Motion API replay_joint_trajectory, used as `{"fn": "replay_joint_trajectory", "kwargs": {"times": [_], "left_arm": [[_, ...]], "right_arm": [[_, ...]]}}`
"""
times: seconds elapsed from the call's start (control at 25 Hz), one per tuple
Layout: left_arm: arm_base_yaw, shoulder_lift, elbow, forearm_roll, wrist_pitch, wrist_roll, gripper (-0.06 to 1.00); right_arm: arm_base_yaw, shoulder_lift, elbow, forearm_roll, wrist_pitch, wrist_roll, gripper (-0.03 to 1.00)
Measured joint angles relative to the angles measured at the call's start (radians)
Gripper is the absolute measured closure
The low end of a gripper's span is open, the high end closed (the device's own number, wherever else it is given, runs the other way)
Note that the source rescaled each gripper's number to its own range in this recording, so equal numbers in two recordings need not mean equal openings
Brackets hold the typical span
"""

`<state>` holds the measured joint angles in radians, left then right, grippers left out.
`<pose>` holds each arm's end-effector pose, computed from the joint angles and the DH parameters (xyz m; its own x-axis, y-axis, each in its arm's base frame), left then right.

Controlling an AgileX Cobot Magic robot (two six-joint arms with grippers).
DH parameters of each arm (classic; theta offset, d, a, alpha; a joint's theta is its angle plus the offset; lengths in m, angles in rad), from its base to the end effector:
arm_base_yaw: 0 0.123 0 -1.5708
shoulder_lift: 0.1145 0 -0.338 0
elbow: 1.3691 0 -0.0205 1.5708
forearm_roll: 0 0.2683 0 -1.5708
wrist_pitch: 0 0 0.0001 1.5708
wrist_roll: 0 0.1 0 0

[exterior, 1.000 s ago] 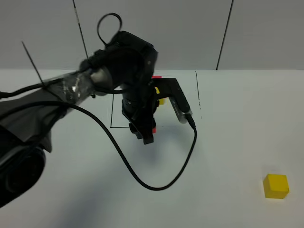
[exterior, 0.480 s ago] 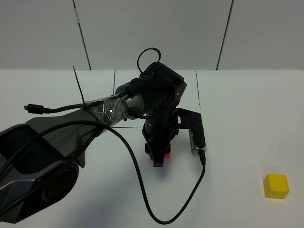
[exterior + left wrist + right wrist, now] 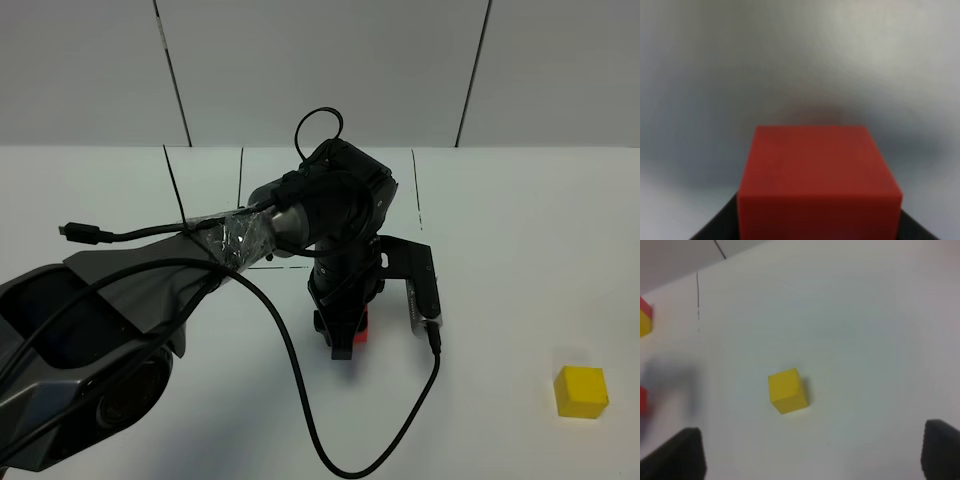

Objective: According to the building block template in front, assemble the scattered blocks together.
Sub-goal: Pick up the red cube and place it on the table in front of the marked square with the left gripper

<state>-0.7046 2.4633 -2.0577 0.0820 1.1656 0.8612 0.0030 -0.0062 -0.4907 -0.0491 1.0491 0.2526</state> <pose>0.4282 -0.3541 0.1398 0.0239 0.9997 0.0034 0.9930 -0.0241 0.1155 -0.0342 -0.0044 0.2797 -0.4284 0.2247 -0.8752 0.1354 0.9736 0.1836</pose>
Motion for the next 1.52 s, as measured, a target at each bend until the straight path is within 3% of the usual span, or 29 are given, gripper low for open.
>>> {"fn": "replay_joint_trajectory", "kwargs": {"times": [0.92, 0.96, 1.04, 1.28, 1.36, 1.52], "left_arm": [[-0.001, 0.055, -0.04, 0.04, 0.017, -0.001, 0.94], [-0.001, 0.055, -0.04, 0.041, 0.017, -0.001, 0.9], [-0.001, 0.055, -0.04, 0.046, 0.017, -0.001, 0.74], [-0.001, 0.034, -0.04, 0.046, 0.017, -0.024, 0.05], [-0.001, 0.007, -0.04, 0.045, 0.017, -0.056, -0.04], [-0.001, -0.08, -0.04, -0.005, 0.017, -0.145, -0.05]], "right_arm": [[0.0, 0.0, 0.0, 0.0, 0.0, 0.0, 0.24], [0.0, 0.0, 0.0, 0.0, 0.0, 0.0, 0.24], [0.0, 0.0, 0.0, 0.0, 0.0, 0.0, 0.24], [0.0, 0.0, 0.0, 0.0, 0.0, 0.0, 0.24], [0.0, 0.0, 0.0, 0.0, 0.0, 0.0, 0.24], [0.0, 0.0, 0.0, 0.0, 0.0, 0.0, 0.24]]}}
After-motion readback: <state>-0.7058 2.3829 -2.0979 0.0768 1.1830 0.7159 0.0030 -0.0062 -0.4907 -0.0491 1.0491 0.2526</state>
